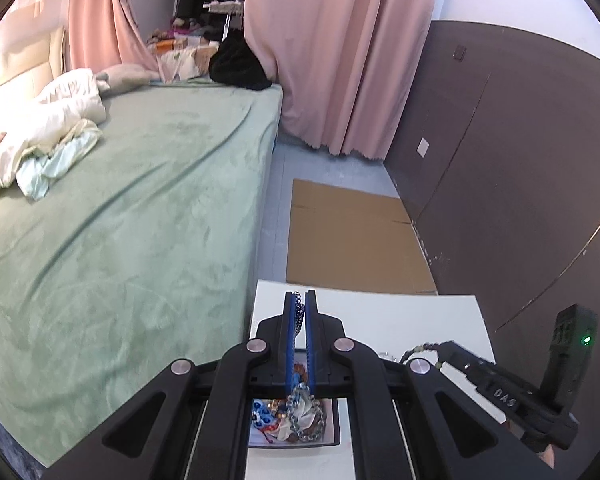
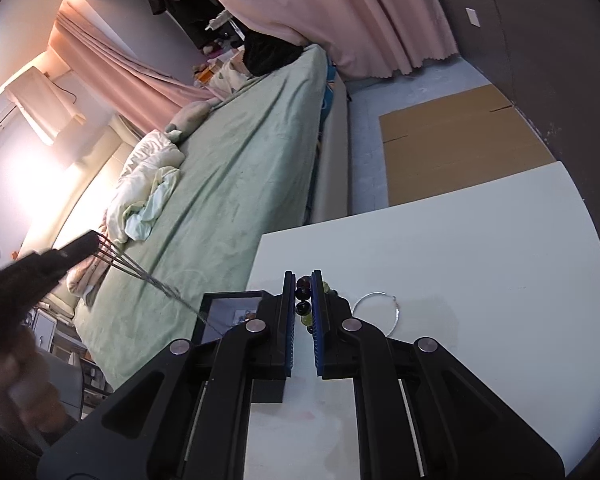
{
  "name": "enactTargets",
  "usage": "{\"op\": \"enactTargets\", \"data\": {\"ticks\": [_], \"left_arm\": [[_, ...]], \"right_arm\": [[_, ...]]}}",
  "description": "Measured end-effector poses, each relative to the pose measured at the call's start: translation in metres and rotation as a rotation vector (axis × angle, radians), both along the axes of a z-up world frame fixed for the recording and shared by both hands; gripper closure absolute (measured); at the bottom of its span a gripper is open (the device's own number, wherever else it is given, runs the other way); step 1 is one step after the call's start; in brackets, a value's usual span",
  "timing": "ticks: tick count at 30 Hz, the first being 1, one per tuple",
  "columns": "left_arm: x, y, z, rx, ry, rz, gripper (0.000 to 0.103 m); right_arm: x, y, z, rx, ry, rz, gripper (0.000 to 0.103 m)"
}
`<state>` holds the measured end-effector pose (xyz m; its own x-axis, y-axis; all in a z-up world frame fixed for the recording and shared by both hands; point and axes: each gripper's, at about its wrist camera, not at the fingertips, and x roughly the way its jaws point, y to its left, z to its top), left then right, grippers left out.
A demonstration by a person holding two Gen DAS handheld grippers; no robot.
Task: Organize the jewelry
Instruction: 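Lift the silver chain with the left tool while the right tool grasps the dark bead bracelet, then lower both held items into the black box and open both tools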
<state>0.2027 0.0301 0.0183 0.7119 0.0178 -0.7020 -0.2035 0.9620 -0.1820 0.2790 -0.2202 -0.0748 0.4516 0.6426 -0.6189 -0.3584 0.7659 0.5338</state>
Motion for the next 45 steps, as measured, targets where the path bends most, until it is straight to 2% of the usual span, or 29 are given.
{"op": "enactTargets", "data": {"ticks": [9,10,11,13,14,18,20,23,31,33,35,37,39,41,45], "left_arm": [[0.005,0.0,-0.039,-0.011,0.091,-0.002,0.098],[0.004,0.0,-0.041,-0.008,0.097,-0.002,0.087],[0.002,0.001,-0.043,-0.007,0.097,0.002,0.059],[-0.007,0.005,-0.043,-0.012,0.059,0.028,0.029],[-0.012,0.008,-0.042,-0.012,0.041,0.039,0.03],[-0.021,0.021,-0.046,-0.021,0.066,0.06,0.028],[-0.026,0.027,-0.047,-0.022,0.068,0.074,0.018],[-0.035,0.036,-0.049,-0.023,0.066,0.093,0.009],[-0.053,0.06,-0.059,0.01,0.089,0.151,0.009],[-0.055,0.064,-0.062,0.013,0.104,0.162,0.009],[-0.058,0.066,-0.064,0.014,0.111,0.169,0.009],[-0.059,0.066,-0.065,0.014,0.109,0.167,0.009],[-0.059,0.066,-0.065,0.01,0.109,0.159,0.009],[-0.058,0.061,-0.064,0.013,0.108,0.15,0.009],[-0.051,0.044,-0.063,0.018,0.106,0.117,0.009]], "right_arm": [[-0.008,0.01,0.012,0.073,-0.042,0.04,0.094],[-0.009,0.012,0.013,0.082,-0.046,0.047,0.094],[-0.009,0.014,0.013,0.092,-0.048,0.054,0.094],[-0.01,0.018,0.014,0.117,-0.05,0.072,0.094],[-0.01,0.02,0.015,0.126,-0.05,0.078,0.094],[-0.011,0.029,0.014,0.167,-0.042,0.105,0.094],[-0.011,0.036,0.013,0.177,-0.04,0.116,0.094],[-0.011,0.044,0.012,0.182,-0.034,0.128,0.094],[-0.018,0.081,0.007,0.178,-0.021,0.197,0.094],[-0.02,0.091,0.004,0.162,-0.012,0.219,0.094],[-0.022,0.1,-0.001,0.101,0.0,0.225,0.094],[-0.022,0.103,-0.005,0.049,0.015,0.226,0.085],[-0.023,0.097,-0.007,0.036,0.02,0.213,0.051],[-0.025,0.086,-0.003,0.034,-0.016,0.177,0.032],[-0.022,0.06,0.004,0.043,-0.042,0.139,0.03]]}}
